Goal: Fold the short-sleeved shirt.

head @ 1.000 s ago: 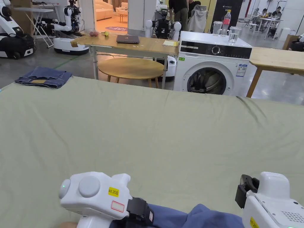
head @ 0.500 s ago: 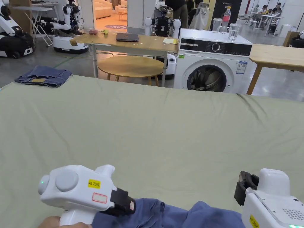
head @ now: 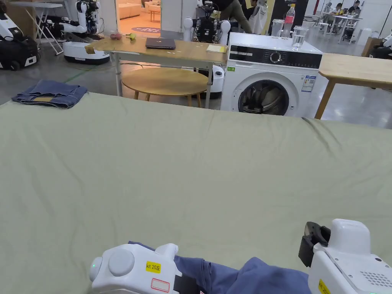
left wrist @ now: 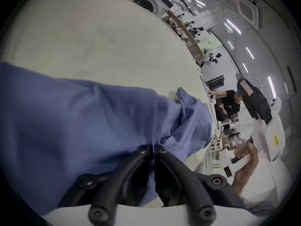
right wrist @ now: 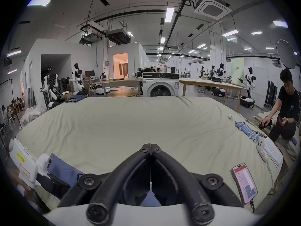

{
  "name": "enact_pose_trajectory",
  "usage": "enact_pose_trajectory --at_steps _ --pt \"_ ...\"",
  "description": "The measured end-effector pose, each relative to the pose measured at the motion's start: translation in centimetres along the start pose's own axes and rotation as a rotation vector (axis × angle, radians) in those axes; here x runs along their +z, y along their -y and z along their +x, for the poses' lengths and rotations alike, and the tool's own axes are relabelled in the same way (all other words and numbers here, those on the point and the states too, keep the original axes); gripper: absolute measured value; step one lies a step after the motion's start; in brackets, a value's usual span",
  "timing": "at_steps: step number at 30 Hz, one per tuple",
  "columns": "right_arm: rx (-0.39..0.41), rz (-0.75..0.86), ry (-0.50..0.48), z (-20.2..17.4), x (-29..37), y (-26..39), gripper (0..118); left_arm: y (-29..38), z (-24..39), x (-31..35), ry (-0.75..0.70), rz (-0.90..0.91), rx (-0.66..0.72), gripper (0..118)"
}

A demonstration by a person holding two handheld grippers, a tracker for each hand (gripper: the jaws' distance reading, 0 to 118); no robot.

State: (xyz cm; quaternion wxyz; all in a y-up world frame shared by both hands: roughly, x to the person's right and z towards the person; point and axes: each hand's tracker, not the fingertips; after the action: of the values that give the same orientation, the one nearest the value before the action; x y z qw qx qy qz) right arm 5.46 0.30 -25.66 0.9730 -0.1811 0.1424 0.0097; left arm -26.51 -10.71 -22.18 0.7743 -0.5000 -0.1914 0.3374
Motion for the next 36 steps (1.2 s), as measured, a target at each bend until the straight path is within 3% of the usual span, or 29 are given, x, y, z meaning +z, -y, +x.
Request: enact_pose_trajectory --at_steps 8,14,17,20,24,30,36 --pt "0.005 -0.001 -0.002 -0.1 0.0 0.1 0 -0.7 0.5 1.2 -0.018 -0.005 -0.01 0" --pt "0.018 0.033 -0.008 -0.3 0.1 -0.5 0 -2.0 -0.6 8.6 -0.074 0.133 -0.037 0" --pt "0.031 0.049 -0.013 -0.7 0.1 -0.7 0 -2.3 -2.9 11.9 -0.114 0.16 -0.009 8" --pt "0.033 0.062 -0.023 -1.0 0.1 -0.8 0 -2.1 -5.0 14.5 -0.145 0.191 0.007 44" --pt "0.027 0.077 -0.034 -1.4 0.0 -0.8 0 -1.8 -7.7 16.1 -0.123 0.223 0.034 67" --pt "0.018 0.09 -0.035 -1.9 0.0 -0.8 0 -1.3 -11.2 12.8 -0.018 0.107 0.115 69" --pt "0.001 0.078 -0.032 -1.6 0.0 -0.8 0 -0.8 -13.1 10.4 0.242 0.142 0.19 67"
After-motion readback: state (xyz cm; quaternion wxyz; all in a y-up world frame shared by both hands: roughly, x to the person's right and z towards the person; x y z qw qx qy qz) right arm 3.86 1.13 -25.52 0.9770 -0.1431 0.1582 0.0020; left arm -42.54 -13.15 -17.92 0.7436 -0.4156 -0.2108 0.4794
